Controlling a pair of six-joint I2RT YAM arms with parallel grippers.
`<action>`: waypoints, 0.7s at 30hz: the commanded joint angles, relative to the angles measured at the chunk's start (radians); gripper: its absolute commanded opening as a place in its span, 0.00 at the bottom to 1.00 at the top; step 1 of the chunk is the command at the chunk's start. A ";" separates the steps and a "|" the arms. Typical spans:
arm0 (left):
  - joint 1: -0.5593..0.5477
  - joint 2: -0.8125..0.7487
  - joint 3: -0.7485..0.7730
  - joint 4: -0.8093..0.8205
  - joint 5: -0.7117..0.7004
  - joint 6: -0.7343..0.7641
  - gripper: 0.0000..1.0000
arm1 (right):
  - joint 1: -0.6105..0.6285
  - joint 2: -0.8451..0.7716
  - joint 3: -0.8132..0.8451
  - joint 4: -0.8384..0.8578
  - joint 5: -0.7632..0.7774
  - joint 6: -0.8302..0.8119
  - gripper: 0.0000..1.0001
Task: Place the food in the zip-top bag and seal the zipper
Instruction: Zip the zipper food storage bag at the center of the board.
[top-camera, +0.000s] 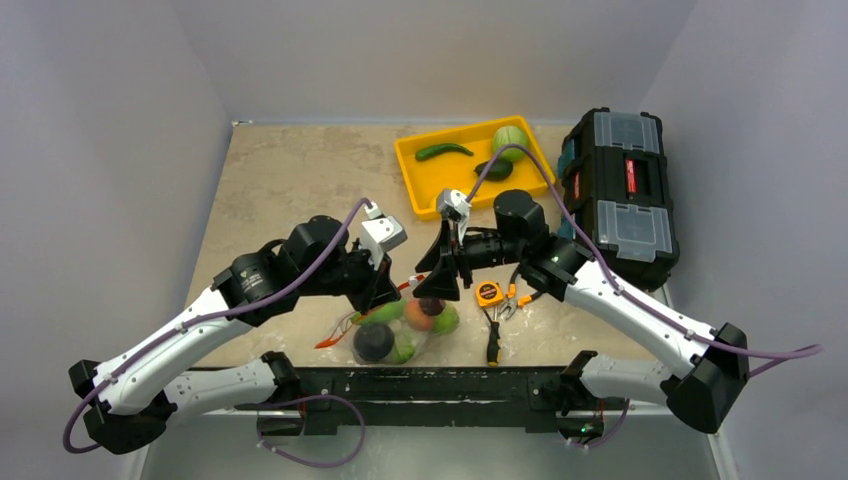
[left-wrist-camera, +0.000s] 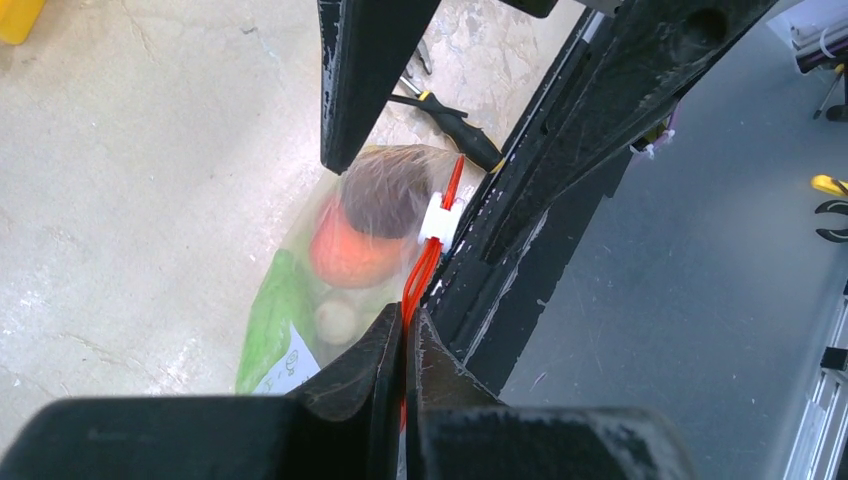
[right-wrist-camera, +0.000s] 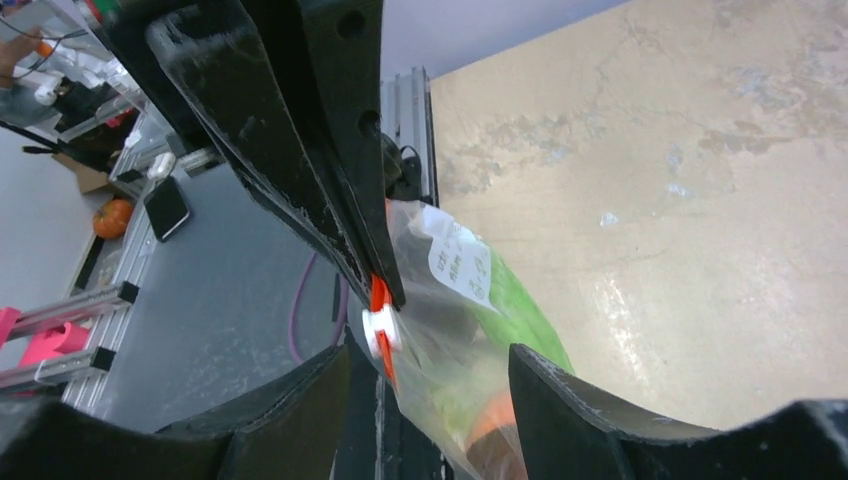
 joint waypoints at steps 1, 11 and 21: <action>0.000 0.004 0.031 0.039 0.036 0.031 0.00 | 0.008 0.021 0.153 -0.243 0.054 -0.159 0.59; -0.001 0.049 0.070 0.003 0.037 0.058 0.00 | 0.030 0.066 0.277 -0.395 0.047 -0.322 0.38; 0.001 0.047 0.068 0.007 0.034 0.063 0.00 | 0.043 0.100 0.300 -0.373 -0.004 -0.335 0.21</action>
